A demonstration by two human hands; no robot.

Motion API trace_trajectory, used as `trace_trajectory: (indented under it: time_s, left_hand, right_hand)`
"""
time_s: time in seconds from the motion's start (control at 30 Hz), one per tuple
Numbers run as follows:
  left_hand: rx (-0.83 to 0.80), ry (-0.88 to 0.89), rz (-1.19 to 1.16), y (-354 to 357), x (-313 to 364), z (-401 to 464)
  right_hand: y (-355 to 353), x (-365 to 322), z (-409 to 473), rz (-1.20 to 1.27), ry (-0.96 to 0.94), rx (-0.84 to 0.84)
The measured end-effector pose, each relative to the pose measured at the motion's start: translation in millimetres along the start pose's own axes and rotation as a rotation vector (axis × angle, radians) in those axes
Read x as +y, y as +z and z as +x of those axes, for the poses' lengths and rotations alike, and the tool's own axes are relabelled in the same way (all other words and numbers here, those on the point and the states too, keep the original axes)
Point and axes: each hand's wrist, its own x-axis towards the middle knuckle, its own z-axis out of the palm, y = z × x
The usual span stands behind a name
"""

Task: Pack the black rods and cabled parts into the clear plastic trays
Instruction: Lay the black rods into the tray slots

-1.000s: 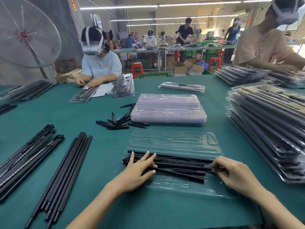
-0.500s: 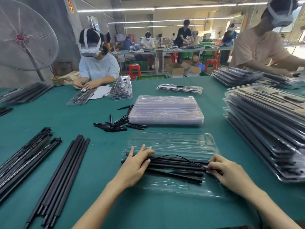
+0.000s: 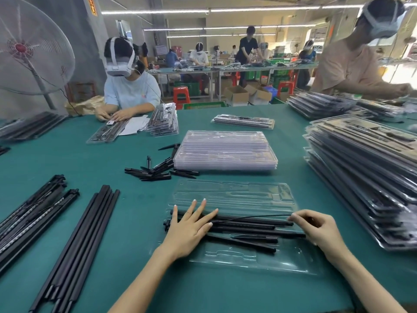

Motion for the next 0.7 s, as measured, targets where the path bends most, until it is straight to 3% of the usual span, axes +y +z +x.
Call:
trace_trajectory:
  time_s: [0.1, 0.37, 0.7]
  left_hand:
    - [0.018, -0.011, -0.024, -1.2, 1.6, -0.6]
    - [0.026, -0.037, -0.085, -2.1, 2.2, -1.0]
    - [0.096, -0.073, -0.525, -16.7, 11.0, -1.1]
  right_hand:
    - [5.8, 0.5, -5.3, 0.041, -0.063, 0.068]
    - [-8.5, 14.8, -9.0, -0.293, -0.104, 0.150]
    - [-9.6, 16.1, -8.1, -0.121, -0.023, 0.115]
